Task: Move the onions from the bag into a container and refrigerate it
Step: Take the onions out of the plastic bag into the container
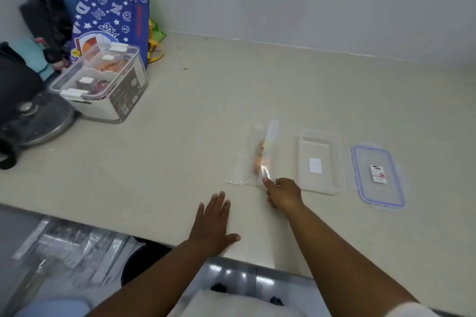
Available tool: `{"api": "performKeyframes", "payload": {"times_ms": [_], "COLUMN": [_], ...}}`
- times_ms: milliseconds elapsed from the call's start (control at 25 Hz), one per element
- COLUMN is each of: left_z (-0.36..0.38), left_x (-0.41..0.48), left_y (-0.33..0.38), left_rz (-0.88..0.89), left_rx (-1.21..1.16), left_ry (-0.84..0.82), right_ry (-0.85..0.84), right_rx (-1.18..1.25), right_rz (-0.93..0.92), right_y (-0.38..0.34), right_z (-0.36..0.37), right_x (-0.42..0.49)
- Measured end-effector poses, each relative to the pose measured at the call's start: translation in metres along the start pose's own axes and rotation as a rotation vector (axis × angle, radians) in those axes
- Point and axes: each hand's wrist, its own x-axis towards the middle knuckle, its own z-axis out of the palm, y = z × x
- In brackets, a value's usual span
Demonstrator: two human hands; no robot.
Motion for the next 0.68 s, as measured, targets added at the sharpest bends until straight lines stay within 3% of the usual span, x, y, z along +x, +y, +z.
{"api": "performKeyframes", "payload": {"times_ms": [80, 240, 680], "left_z": [-0.005, -0.029, -0.048], "left_x": [0.006, 0.025, 0.062], "left_y": [-0.002, -0.001, 0.024], "left_rz": [-0.022, -0.225, -0.423], "left_rx": [-0.129, -0.704, -1.330], "left_ry": [0.109, 0.317, 0.009], "right_ry": [0.015, 0.048, -0.070], "right_rx": [0.075, 0.133, 0.337], "right_rz": [0.043, 0.069, 0.187], "right_y": [-0.007, 0.000, 0.077], "right_z": [0.001, 0.003, -0.003], "right_x": [0.006, -0.001, -0.094]}}
